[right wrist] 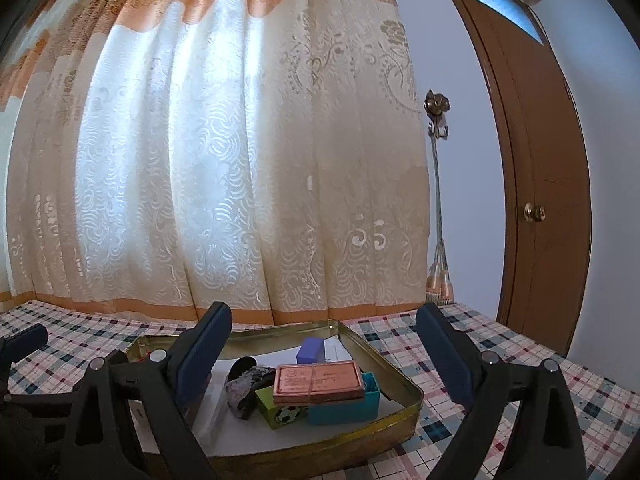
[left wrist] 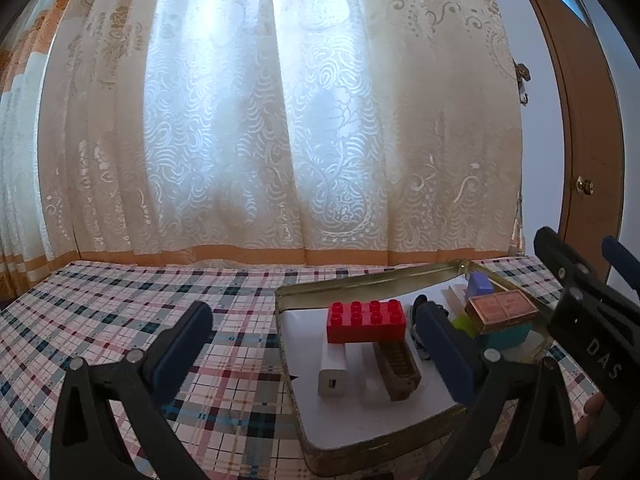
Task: Organize rigid objects
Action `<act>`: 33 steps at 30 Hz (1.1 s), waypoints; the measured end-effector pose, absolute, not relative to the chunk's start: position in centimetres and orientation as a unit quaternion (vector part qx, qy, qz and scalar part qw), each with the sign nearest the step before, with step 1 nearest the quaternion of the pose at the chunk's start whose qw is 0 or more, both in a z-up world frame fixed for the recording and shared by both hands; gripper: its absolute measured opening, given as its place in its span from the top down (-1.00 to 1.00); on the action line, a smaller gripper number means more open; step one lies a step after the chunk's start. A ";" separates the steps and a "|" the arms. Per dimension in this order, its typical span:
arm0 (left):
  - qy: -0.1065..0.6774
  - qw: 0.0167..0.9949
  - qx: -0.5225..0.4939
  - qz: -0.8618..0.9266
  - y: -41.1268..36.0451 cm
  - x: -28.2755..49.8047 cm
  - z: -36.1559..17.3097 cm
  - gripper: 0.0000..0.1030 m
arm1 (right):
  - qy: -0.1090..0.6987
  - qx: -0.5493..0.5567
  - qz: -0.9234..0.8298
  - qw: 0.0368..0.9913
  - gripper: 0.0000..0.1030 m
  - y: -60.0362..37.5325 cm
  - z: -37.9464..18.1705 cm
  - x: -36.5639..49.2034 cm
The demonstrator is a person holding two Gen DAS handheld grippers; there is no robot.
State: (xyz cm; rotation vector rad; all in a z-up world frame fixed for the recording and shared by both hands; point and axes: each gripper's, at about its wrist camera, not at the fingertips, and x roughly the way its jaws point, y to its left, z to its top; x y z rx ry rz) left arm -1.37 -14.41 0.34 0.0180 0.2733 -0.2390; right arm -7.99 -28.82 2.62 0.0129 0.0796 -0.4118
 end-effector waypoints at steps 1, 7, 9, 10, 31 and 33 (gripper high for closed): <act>0.134 0.984 0.010 -0.120 -14.4 -1.5 0.3 -1.00 | 0.038 0.005 -0.206 0.978 -0.86 -28.7 2.6 -8.1; 0.130 0.985 0.011 -0.116 -14.1 -1.9 0.4 -1.00 | 0.023 0.002 -0.209 0.978 -0.88 -28.5 2.9 -8.7; 0.129 0.985 0.009 -0.115 -14.0 -2.0 0.4 -1.00 | 0.024 0.002 -0.210 0.977 -0.88 -28.5 2.8 -8.8; 0.129 0.985 0.009 -0.115 -14.0 -2.0 0.4 -1.00 | 0.023 0.003 -0.211 0.977 -0.88 -28.5 2.9 -8.8; 0.126 0.985 0.011 -0.115 -14.0 -2.2 0.5 -1.00 | 0.013 0.004 -0.215 0.977 -0.90 -28.6 3.0 -9.3; 0.126 0.985 0.010 -0.115 -14.0 -2.2 0.5 -1.00 | 0.012 0.005 -0.216 0.976 -0.90 -28.6 3.0 -9.3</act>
